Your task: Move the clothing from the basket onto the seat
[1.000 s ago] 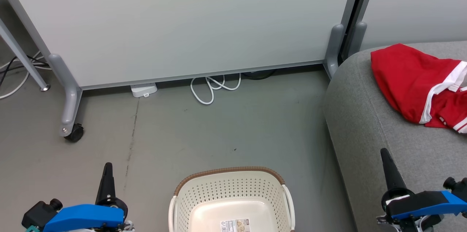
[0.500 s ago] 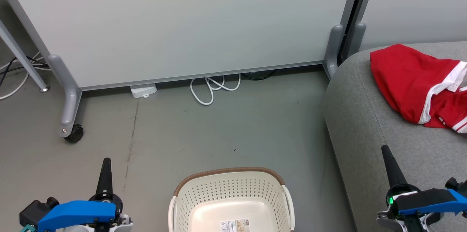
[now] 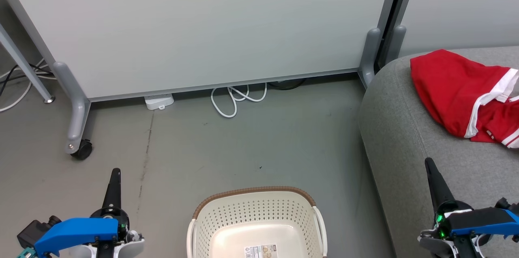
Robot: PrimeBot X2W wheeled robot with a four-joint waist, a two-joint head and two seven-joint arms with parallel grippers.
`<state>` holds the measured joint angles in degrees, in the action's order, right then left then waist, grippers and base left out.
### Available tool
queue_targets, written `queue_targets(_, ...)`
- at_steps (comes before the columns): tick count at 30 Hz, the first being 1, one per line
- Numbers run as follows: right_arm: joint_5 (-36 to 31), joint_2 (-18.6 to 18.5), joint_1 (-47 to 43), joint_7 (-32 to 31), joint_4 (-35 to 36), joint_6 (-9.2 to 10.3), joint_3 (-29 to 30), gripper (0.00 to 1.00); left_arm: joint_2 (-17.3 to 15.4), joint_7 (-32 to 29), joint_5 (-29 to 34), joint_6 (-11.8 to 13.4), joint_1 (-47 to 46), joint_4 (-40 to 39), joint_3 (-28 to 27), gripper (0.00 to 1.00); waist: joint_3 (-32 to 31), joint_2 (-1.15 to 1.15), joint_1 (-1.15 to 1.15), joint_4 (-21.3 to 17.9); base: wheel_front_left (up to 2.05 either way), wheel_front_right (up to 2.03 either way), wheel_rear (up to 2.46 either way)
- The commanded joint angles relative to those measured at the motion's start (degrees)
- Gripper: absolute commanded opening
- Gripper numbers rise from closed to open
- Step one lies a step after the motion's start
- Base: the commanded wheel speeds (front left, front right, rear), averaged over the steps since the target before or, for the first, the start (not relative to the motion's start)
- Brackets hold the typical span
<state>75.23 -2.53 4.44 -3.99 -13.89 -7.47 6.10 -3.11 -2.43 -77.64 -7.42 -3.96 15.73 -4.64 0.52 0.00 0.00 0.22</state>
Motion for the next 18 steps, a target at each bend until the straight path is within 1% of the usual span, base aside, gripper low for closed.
queue_targets(1, 1.67, -0.44, 1.20, -0.25, 0.16, -0.04, 0.17, 0.00, -0.02, -0.43, -1.34, -0.09, -1.30, -0.55, -0.37, 0.00, -0.02, 0.00, 0.00, -0.01, 0.00, 0.00, 0.00)
queue_targets(18, 9.68, -0.46, 1.70, -1.45, -0.01, -0.04, 0.34, 0.00, 0.13, -2.45, -8.24, -0.10, -2.00, -1.26, -1.30, 0.00, -0.17, 0.00, 0.00, -0.11, 0.00, 0.00, 0.00)
